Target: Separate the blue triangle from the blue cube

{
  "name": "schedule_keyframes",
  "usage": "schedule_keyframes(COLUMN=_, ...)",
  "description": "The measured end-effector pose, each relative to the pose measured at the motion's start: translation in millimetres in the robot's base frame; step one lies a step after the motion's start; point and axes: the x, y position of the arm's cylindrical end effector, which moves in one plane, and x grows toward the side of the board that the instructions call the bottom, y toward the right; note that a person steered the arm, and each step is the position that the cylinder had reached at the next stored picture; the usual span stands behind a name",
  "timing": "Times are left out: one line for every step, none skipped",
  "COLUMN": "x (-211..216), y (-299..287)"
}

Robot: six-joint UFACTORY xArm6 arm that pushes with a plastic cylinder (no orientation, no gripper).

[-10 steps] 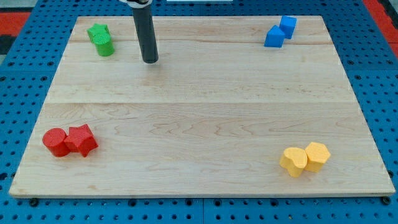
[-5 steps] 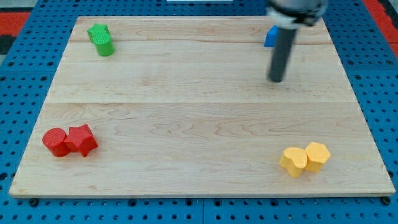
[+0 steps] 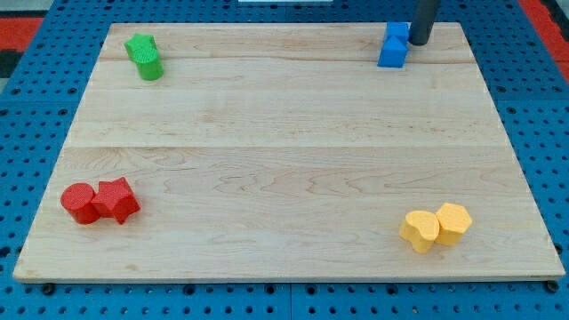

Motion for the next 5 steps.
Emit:
schedule_keyframes(x=-12, y=0)
schedule_keyframes(x=-33, y=-6)
schedule_keyframes(x=-37, y=-21)
schedule_keyframes(x=-37, y=-32)
schedule_keyframes(x=-37, y=-32)
